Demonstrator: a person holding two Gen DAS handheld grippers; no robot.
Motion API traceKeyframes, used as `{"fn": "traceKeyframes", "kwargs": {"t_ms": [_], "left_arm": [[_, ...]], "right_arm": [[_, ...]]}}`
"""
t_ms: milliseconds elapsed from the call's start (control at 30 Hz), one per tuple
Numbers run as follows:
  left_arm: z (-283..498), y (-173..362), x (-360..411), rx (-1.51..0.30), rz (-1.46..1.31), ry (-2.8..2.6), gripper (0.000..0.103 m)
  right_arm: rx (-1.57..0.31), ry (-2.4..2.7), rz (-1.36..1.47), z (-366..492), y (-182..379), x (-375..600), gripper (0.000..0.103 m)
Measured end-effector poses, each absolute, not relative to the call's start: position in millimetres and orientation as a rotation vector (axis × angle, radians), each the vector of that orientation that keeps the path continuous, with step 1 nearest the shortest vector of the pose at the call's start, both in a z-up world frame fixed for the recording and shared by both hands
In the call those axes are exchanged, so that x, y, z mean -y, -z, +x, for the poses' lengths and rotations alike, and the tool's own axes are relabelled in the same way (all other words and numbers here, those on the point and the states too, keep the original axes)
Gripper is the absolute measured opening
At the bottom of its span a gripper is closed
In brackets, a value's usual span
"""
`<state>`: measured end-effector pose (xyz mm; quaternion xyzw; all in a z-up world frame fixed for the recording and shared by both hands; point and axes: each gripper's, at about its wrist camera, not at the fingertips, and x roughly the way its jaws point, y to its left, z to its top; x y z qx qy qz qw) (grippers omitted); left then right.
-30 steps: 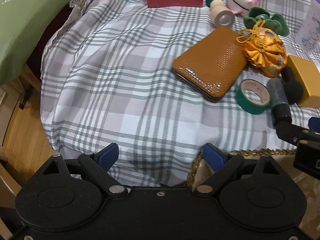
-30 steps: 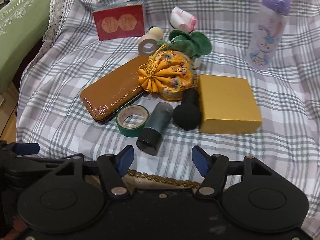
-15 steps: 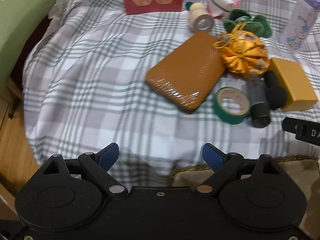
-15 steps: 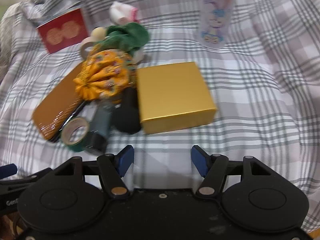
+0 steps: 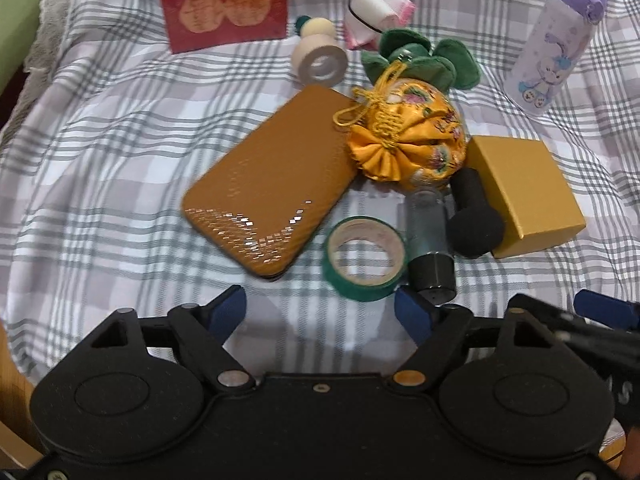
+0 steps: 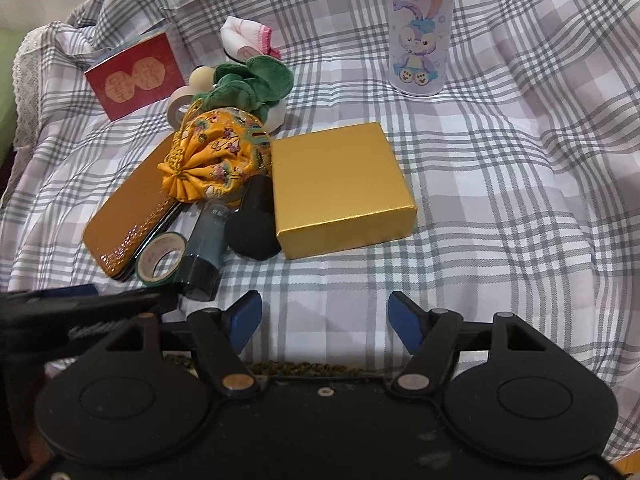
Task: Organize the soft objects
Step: 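Reach to the green tape roll and grasp it with the left tool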
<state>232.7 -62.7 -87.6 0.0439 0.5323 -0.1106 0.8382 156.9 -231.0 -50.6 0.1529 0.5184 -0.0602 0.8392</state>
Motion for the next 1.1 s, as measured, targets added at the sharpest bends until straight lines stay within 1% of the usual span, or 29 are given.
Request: {"fn": "traceKeyframes", "kwargs": {"t_ms": [267,333,400,667,833,867,900,1100], "left_arm": [[239,92,68,-1.132,0.084,0.211,0.075],[238,91,67,-1.133,0.081,0.208,0.074],[237,91,68,-1.138,0.073,0.215,0.07],[234,91,78,-1.13,0.08,0.204,0.068],[241,91,80,-1.124,0.064,0.22,0.055],[242,91,81,-1.12,0.064,0.229,0.049],[242,91,81,-1.117,0.063,0.238,0.046],[238,83,77,-1.108,0.044,0.265,0.046]], "right_arm": [[-1.082,0.103,0.33,154,51,232,0.07],[-1.082,0.103,0.34,153,52,234,0.071],[-1.083,0.109,0.348,153,52,235,0.071],[-1.083,0.124,0.37,149,53,241,0.073],[-1.082,0.124,0.374,146,53,241,0.073],[-1.083,0.122,0.377,146,53,241,0.073],[-1.083,0.121,0.379,146,52,241,0.073],[-1.079,0.123,0.369,143,49,238,0.073]]}}
